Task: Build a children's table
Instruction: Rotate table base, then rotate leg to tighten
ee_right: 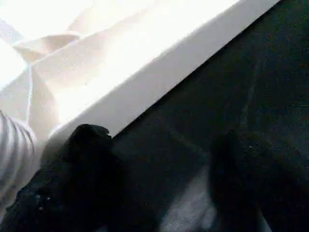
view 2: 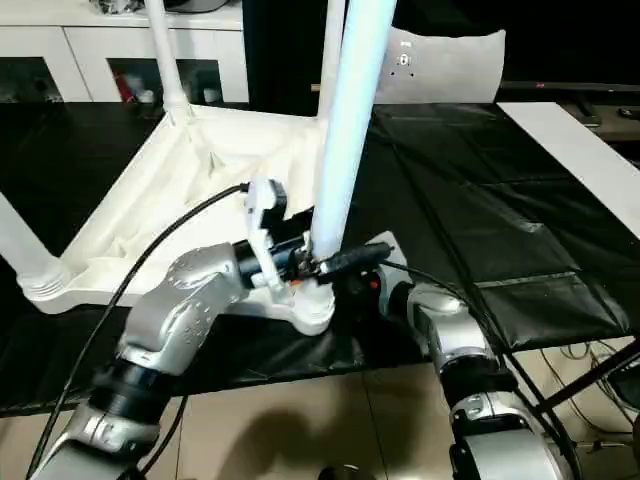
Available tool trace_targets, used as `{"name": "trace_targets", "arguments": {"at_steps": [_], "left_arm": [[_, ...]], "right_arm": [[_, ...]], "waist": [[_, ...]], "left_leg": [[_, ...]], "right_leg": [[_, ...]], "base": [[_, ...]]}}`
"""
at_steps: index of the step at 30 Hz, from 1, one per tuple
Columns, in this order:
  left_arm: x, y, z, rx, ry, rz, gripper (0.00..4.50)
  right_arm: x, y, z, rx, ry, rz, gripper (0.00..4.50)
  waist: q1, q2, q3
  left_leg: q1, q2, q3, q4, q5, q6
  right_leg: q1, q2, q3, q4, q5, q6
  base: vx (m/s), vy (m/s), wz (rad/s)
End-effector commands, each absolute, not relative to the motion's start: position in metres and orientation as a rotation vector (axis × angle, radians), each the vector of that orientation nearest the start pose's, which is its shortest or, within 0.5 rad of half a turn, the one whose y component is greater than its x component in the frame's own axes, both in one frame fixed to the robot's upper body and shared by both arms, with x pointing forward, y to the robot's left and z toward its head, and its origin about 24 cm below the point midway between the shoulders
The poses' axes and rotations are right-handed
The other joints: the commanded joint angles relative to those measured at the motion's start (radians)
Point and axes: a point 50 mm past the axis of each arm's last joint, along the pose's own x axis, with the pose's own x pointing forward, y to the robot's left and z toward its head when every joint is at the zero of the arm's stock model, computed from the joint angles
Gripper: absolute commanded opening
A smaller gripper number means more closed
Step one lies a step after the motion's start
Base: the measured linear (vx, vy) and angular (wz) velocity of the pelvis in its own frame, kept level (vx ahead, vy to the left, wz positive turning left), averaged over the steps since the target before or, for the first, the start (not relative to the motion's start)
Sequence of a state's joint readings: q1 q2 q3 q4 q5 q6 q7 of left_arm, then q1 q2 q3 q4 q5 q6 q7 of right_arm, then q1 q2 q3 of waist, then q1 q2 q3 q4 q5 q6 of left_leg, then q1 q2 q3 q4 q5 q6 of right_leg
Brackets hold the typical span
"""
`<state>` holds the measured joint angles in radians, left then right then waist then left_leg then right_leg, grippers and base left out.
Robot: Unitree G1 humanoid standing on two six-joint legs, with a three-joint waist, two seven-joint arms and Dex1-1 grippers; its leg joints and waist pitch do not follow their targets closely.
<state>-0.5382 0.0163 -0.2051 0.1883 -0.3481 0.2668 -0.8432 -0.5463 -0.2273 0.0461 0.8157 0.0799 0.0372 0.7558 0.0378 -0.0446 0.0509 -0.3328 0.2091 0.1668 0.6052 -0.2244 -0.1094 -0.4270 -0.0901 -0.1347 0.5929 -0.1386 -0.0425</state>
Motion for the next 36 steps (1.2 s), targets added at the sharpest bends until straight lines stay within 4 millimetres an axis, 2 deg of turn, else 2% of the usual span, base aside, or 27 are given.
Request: {"name": "trace_targets", "arguments": {"at_steps": [1, 3, 5, 6, 8, 9, 10, 11, 12, 14, 15, 16, 17, 18, 19, 23, 24, 25, 30, 31, 36], "left_arm": [[0.306, 0.032, 0.122, -0.046, -0.061, -1.247, 4.44], [0.307, 0.039, 0.119, -0.007, -0.047, -1.255, 4.44], [0.304, 0.063, 0.108, 0.102, 0.007, -1.316, 4.44], [0.304, 0.065, 0.107, 0.11, 0.012, -1.323, 4.44], [0.302, 0.075, 0.103, 0.143, 0.04, -1.356, 4.44], [0.3, 0.086, 0.098, 0.176, 0.076, -1.388, 4.44], [0.3, 0.094, 0.094, 0.2, 0.107, -1.405, 4.28], [0.301, 0.101, 0.091, 0.226, 0.132, -1.419, 4.28], [0.302, 0.104, 0.089, 0.242, 0.145, -1.426, 4.28], [0.306, 0.113, 0.085, 0.298, 0.188, -1.432, 4.0], [0.31, 0.118, 0.082, 0.358, 0.224, -1.432, 3.93], [0.314, 0.122, 0.078, 0.426, 0.25, -1.422, 3.9], [0.316, 0.123, 0.077, 0.45, 0.258, -1.42, 3.9], [0.316, 0.124, 0.077, 0.464, 0.263, -1.419, 3.69], [0.32, 0.124, 0.074, 0.494, 0.28, -1.417, 3.69], [0.324, 0.123, 0.067, 0.615, 0.319, -1.44, 3.32], [0.324, 0.123, 0.065, 0.629, 0.324, -1.444, 3.2], [0.326, 0.121, 0.063, 0.641, 0.329, -1.454, 3.2], [0.329, 0.115, 0.061, 0.652, 0.332, -1.479, 2.75], [0.329, 0.115, 0.061, 0.651, 0.334, -1.482, 2.64], [0.331, 0.115, 0.059, 0.656, 0.341, -1.489, 2.3]], "right_arm": [[0.329, -0.145, 0.03, -0.078, 0.269, 0.789, 4.5], [0.328, -0.15, 0.032, -0.083, 0.255, 0.782, 4.5], [0.323, -0.167, 0.039, -0.118, 0.224, 0.773, 4.5], [0.322, -0.168, 0.039, -0.116, 0.227, 0.776, 4.5], [0.318, -0.173, 0.041, -0.099, 0.237, 0.815, 4.5], [0.312, -0.177, 0.044, -0.097, 0.231, 0.866, 4.5], [0.309, -0.181, 0.046, -0.105, 0.231, 0.892, 4.5], [0.306, -0.184, 0.047, -0.115, 0.236, 0.905, 4.5], [0.305, -0.186, 0.047, -0.123, 0.24, 0.906, 4.5], [0.301, -0.191, 0.048, -0.145, 0.253, 0.914, 4.5], [0.298, -0.194, 0.049, -0.15, 0.27, 0.928, 4.5], [0.295, -0.196, 0.049, -0.148, 0.294, 0.941, 4.5], [0.294, -0.196, 0.05, -0.147, 0.302, 0.946, 4.5], [0.294, -0.197, 0.05, -0.147, 0.306, 0.949, 4.5], [0.293, -0.198, 0.052, -0.154, 0.328, 0.95, 4.5], [0.287, -0.199, 0.059, -0.201, 0.325, 0.999, 4.5], [0.285, -0.199, 0.059, -0.198, 0.329, 1.012, 4.5], [0.278, -0.2, 0.059, -0.203, 0.353, 1.071, 4.5], [0.261, -0.207, 0.062, -0.194, 0.424, 1.17, 4.5], [0.26, -0.208, 0.062, -0.195, 0.425, 1.17, 4.5], [0.259, -0.21, 0.064, -0.194, 0.427, 1.167, 4.5]], "waist": [[0.011, 0.003, -0.069], [0.01, 0.004, -0.071], [0.014, 0.007, -0.075], [0.014, 0.011, -0.073], [0.014, 0.012, -0.072], [0.017, 0.021, -0.071], [0.019, 0.017, -0.069], [0.021, 0.022, -0.07], [0.022, 0.02, -0.069], [0.026, 0.021, -0.068], [0.031, 0.018, -0.069], [0.035, 0.02, -0.068], [0.036, 0.019, -0.067], [0.037, 0.019, -0.068], [0.041, 0.02, -0.066], [0.05, 0.016, -0.072], [0.052, 0.022, -0.073], [0.054, 0.022, -0.072], [0.07, 0.017, -0.073], [0.072, 0.018, -0.072], [0.073, 0.017, -0.071]], "left_leg": [[-0.021, 0.01, 0.001, -0.065, -0.13, 0.09], [-0.023, 0.014, -0.002, -0.067, -0.122, 0.093], [-0.021, 0.016, -0.002, -0.067, -0.097, 0.097], [-0.02, 0.015, -0.002, -0.067, -0.094, 0.101], [-0.018, 0.016, 0.001, -0.067, -0.098, 0.101], [-0.015, 0.015, 0.001, -0.069, -0.115, 0.104], [-0.015, 0.017, 0.001, -0.069, -0.13, 0.109], [-0.014, 0.016, 0.001, -0.07, -0.132, 0.108], [-0.013, 0.017, 0.001, -0.07, -0.134, 0.106], [-0.011, 0.014, 0.003, -0.071, -0.139, 0.09], [-0.012, 0.014, 0.002, -0.07, -0.139, 0.084], [-0.009, 0.011, 0.003, -0.07, -0.144, 0.086], [-0.013, 0.01, 0.001, -0.071, -0.142, 0.086], [-0.012, 0.012, 0.0, -0.071, -0.144, 0.081], [-0.013, 0.008, 0.001, -0.07, -0.14, 0.076], [-0.017, 0.01, 0.001, -0.069, -0.118, 0.077], [-0.015, 0.011, 0.0, -0.069, -0.112, 0.075], [-0.014, 0.009, 0.002, -0.067, -0.117, 0.08], [-0.016, 0.012, 0.002, -0.066, -0.118, 0.093], [-0.014, 0.012, 0.003, -0.067, -0.124, 0.092], [-0.013, 0.006, 0.003, -0.065, -0.138, 0.08]], "right_leg": [[0.079, -0.049, 0.048, -0.089, -0.42, -0.083], [0.081, -0.05, 0.049, -0.083, -0.4, -0.077], [0.081, -0.052, 0.054, -0.074, -0.347, -0.097], [0.081, -0.05, 0.055, -0.072, -0.334, -0.104], [0.08, -0.05, 0.056, -0.07, -0.312, -0.127], [0.08, -0.047, 0.055, -0.073, -0.315, -0.131], [0.08, -0.047, 0.056, -0.073, -0.319, -0.13], [0.08, -0.048, 0.057, -0.073, -0.32, -0.129], [0.079, -0.047, 0.057, -0.074, -0.323, -0.127], [0.078, -0.048, 0.057, -0.078, -0.351, -0.122], [0.079, -0.05, 0.056, -0.078, -0.362, -0.117], [0.078, -0.045, 0.055, -0.083, -0.384, -0.095], [0.081, -0.047, 0.054, -0.083, -0.39, -0.087], [0.081, -0.048, 0.054, -0.083, -0.397, -0.082], [0.081, -0.048, 0.052, -0.09, -0.424, -0.067], [0.082, -0.051, 0.052, -0.085, -0.394, -0.058], [0.081, -0.052, 0.053, -0.082, -0.382, -0.061], [0.081, -0.049, 0.051, -0.086, -0.382, -0.062], [0.086, -0.052, 0.049, -0.086, -0.375, -0.064], [0.083, -0.053, 0.048, -0.09, -0.39, -0.064], [0.081, -0.053, 0.041, -0.101, -0.45, -0.037]], "base": [[0.0, 0.0, 0.0], [0.0, 0.0, 0.0], [0.0, 0.0, 0.0], [0.0, 0.0, 0.0], [0.0, 0.0, 0.0], [0.0, 0.0, 0.0], [0.0, 0.0, 0.0], [0.0, 0.0, 0.0], [0.0, 0.0, 0.0], [0.0, 0.0, 0.0], [0.0, 0.0, 0.0], [0.0, 0.0, 0.0], [0.0, 0.0, 0.0], [0.0, 0.0, 0.0], [0.0, 0.0, 0.0], [0.0, 0.0, 0.0], [0.0, 0.0, 0.0], [0.0, 0.0, 0.0], [0.0, 0.0, 0.0], [0.0, 0.0, 0.0], [0.0, 0.0, 0.0]]}}
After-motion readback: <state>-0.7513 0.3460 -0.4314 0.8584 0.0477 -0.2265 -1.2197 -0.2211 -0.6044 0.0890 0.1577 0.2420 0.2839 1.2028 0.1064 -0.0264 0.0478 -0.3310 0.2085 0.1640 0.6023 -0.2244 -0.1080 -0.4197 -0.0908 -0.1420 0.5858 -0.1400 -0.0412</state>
